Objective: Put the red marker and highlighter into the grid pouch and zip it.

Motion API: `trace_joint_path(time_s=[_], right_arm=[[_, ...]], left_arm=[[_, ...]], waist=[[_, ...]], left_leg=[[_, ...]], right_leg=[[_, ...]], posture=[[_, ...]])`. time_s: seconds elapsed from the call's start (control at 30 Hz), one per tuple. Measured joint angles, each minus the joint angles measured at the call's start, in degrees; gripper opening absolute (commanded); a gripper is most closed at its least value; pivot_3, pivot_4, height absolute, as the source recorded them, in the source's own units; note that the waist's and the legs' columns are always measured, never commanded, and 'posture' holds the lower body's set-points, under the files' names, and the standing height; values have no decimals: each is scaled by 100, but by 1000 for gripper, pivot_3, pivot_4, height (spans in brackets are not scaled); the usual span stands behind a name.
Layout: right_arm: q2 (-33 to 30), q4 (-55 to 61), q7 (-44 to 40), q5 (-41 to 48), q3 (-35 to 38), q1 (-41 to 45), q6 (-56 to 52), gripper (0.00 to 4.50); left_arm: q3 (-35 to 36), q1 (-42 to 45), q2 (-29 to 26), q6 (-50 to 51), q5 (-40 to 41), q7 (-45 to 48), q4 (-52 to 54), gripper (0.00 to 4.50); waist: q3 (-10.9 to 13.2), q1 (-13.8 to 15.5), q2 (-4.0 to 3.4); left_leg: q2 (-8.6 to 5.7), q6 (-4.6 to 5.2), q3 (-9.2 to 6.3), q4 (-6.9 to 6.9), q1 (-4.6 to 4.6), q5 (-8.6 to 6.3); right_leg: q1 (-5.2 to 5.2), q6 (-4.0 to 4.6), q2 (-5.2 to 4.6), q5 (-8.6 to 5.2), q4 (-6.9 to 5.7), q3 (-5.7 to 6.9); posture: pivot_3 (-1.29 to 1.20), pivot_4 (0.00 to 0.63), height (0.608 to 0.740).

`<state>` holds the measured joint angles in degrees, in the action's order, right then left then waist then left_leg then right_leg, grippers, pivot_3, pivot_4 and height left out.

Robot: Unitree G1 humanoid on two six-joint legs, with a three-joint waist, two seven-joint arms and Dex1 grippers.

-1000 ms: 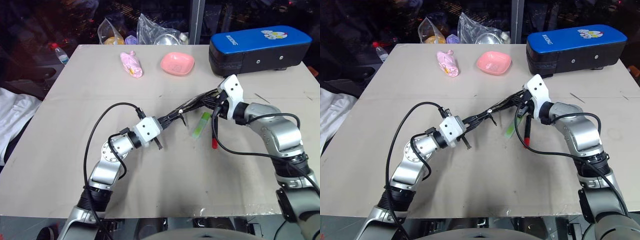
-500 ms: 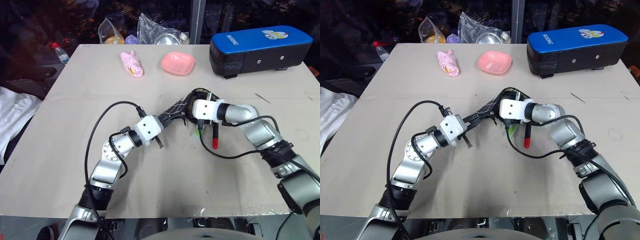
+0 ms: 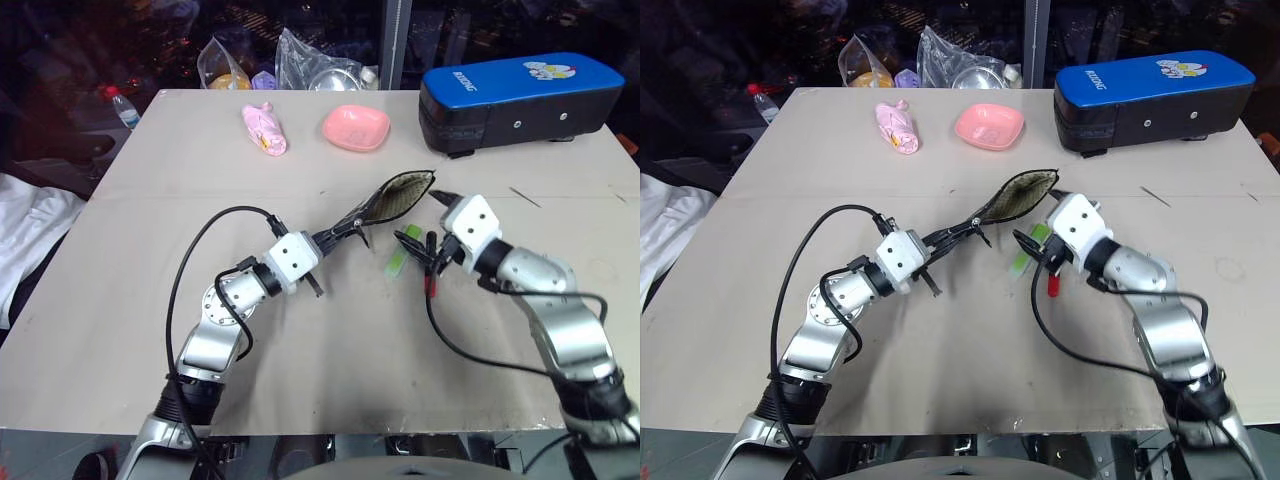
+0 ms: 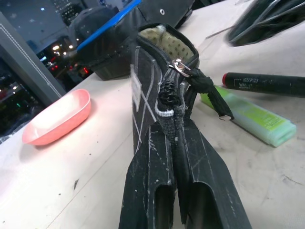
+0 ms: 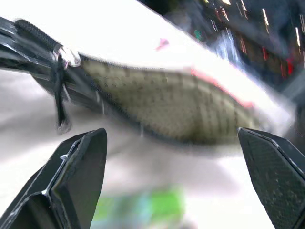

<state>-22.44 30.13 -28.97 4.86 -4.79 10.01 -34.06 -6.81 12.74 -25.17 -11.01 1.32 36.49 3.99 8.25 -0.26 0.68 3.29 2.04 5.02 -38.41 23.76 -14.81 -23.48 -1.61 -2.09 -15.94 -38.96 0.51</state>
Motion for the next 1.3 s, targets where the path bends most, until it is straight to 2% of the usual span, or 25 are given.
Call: trace_joint_path(time_s=[0.13,0.23,0.3,0.33,0.37,0.4,0.43,0.47,0.57,0.77,0.93,1.0,1.03,1.1,1.3], right_arm=[[692,292,745,38,79,-729,-1101,4410],[813,323,1019,12,1,-848,-1435,4410],[910,323,1149,13,-28,-868,-1574,3791],[1036,319,1244,29,-25,-874,-1676,3267],[1054,318,1267,37,-40,-876,-1706,2955],[1030,316,1297,39,-45,-876,-1751,2378],[1023,316,1307,38,-42,-876,-1767,2190],[976,324,1323,39,-39,-863,-1814,1374],[843,392,1310,73,-23,-821,-1881,269],[170,406,1151,261,804,-565,-2193,283],[-1209,220,211,295,1186,-159,-896,283],[-1778,-6,-307,190,1039,-77,-84,283],[-2276,-240,-733,66,822,89,538,283],[-2846,-652,-1339,-250,476,540,1638,283],[-3020,-1872,-1956,-883,-331,1554,3385,283]], left_arm=[[23,-35,-46,-7,5,-1,0,0],[23,-28,-51,-7,14,0,0,0],[23,-28,-55,-9,16,1,-1,0],[22,-28,-54,-13,16,2,-1,0],[22,-27,-54,-15,16,2,-1,0],[22,-24,-53,-23,16,2,-4,0],[22,-24,-53,-26,16,2,-5,0],[22,-23,-50,-41,16,2,-15,0],[12,-7,-34,-80,13,-2,-54,0],[1,38,8,-184,4,-17,-172,0],[-2,44,34,-229,3,-20,-244,0],[-6,47,52,-238,2,-17,-250,0],[-21,56,52,-259,1,-4,-264,0],[-67,93,65,-330,-6,18,-330,0],[-162,236,76,-428,-7,119,-423,0]], waist=[[0,-19,0],[0,-31,0],[0,-31,0],[0,-32,0],[0,-32,0],[0,-32,0],[0,-32,0],[0,-31,0],[0,-14,0],[-1,0,1],[0,-25,0],[2,-31,-2],[3,-47,-3],[3,-59,-3],[4,-30,2]], left_leg=[[-3,0,1,-1,0,0],[-5,3,0,-1,-1,-1],[-5,2,-1,0,-1,-1],[-5,2,-2,0,0,-1],[-5,2,-2,1,0,-1],[-5,2,-2,1,1,-1],[-5,2,-1,1,1,-1],[-7,2,-1,0,1,-1],[-8,6,-2,-1,1,-3],[-11,9,1,-2,1,-5],[-11,25,-6,2,0,-14],[-13,25,-3,1,0,-15],[-14,26,1,1,-2,-15],[-12,26,2,-1,-4,-15],[-8,18,6,-3,-1,-10]], right_leg=[[-1,0,4,0,0,0],[-1,0,8,0,1,9],[-1,0,10,0,2,10],[-2,0,10,-1,2,10],[-2,0,10,-1,2,10],[-2,0,10,-1,3,10],[-2,0,10,-1,4,11],[-2,-1,10,-1,4,11],[-1,-1,9,-1,4,13],[-1,-1,9,0,4,11],[-1,-1,16,-1,8,12],[-2,-2,18,-1,8,10],[-3,-2,18,-1,8,8],[-2,-2,19,-1,6,6],[-2,-1,17,0,8,6]], posture=[[0,150,737],[0,150,737],[0,150,737],[0,150,737],[0,150,737],[0,150,737],[0,150,737],[0,150,737],[0,150,737],[0,150,737],[0,150,737],[0,150,737],[0,150,737],[0,150,737],[0,150,737]])
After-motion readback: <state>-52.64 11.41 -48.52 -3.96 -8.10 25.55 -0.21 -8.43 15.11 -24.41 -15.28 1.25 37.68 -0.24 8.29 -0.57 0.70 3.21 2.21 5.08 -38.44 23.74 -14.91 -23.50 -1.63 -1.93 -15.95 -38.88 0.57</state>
